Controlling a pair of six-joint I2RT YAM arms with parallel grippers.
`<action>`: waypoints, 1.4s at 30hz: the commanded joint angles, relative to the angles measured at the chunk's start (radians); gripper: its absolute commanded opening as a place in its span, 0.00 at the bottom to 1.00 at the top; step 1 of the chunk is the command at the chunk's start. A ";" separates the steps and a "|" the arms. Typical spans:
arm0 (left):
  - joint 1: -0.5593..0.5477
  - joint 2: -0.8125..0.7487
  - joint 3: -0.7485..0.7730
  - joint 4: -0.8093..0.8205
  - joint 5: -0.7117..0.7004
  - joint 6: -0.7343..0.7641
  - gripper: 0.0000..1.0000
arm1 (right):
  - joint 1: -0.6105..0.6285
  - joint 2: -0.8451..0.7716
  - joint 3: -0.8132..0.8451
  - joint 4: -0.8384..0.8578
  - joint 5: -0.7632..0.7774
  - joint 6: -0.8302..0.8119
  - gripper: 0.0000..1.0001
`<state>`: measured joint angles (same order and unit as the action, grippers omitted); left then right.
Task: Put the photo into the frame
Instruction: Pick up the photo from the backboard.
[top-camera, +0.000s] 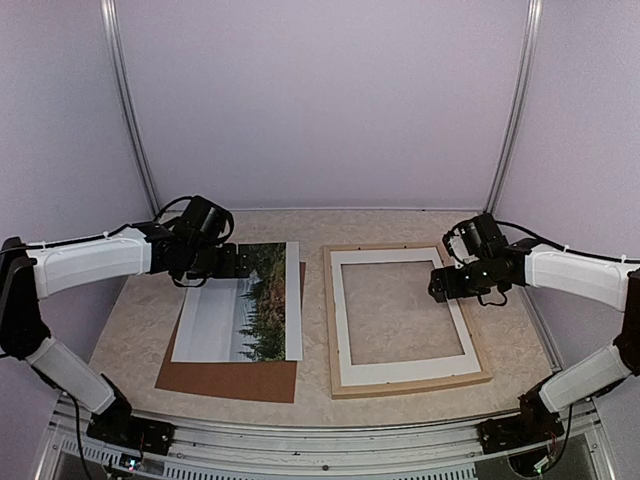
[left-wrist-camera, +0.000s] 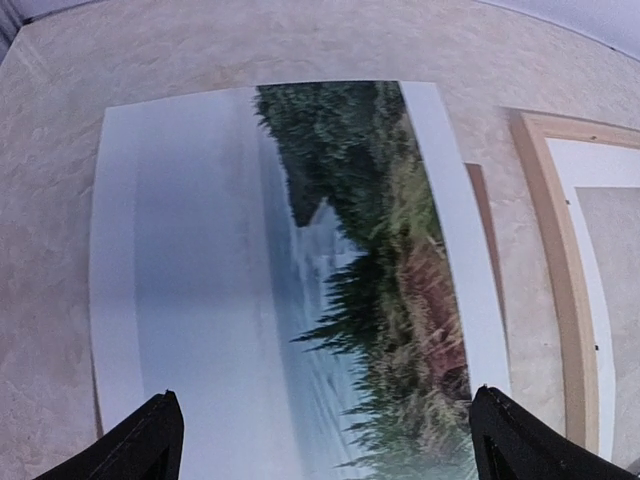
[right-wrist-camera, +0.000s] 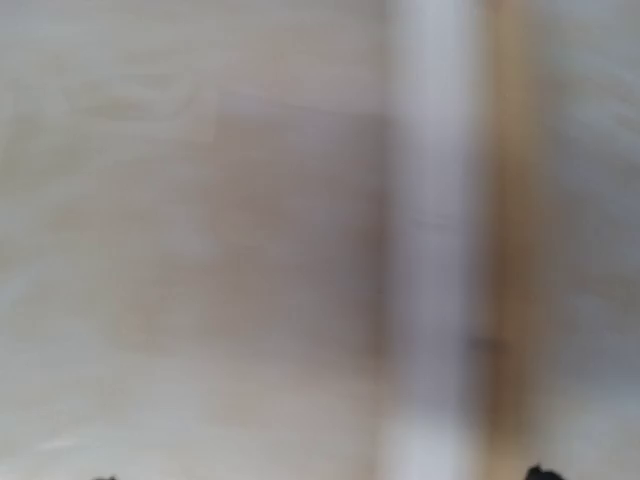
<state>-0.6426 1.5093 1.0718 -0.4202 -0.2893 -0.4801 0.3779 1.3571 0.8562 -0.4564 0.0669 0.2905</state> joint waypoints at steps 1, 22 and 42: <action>0.128 -0.058 -0.045 -0.072 0.085 0.040 0.99 | 0.184 0.024 0.051 0.063 0.049 0.094 0.88; 0.475 0.101 -0.121 -0.048 0.417 0.117 0.94 | 0.657 0.795 0.731 0.143 -0.033 0.228 0.85; 0.471 0.159 -0.161 -0.032 0.440 0.126 0.87 | 0.619 0.905 0.772 0.133 -0.065 0.281 0.85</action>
<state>-0.1696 1.6459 0.9089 -0.4660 0.1371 -0.3733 1.0157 2.2265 1.6188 -0.3218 0.0212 0.5491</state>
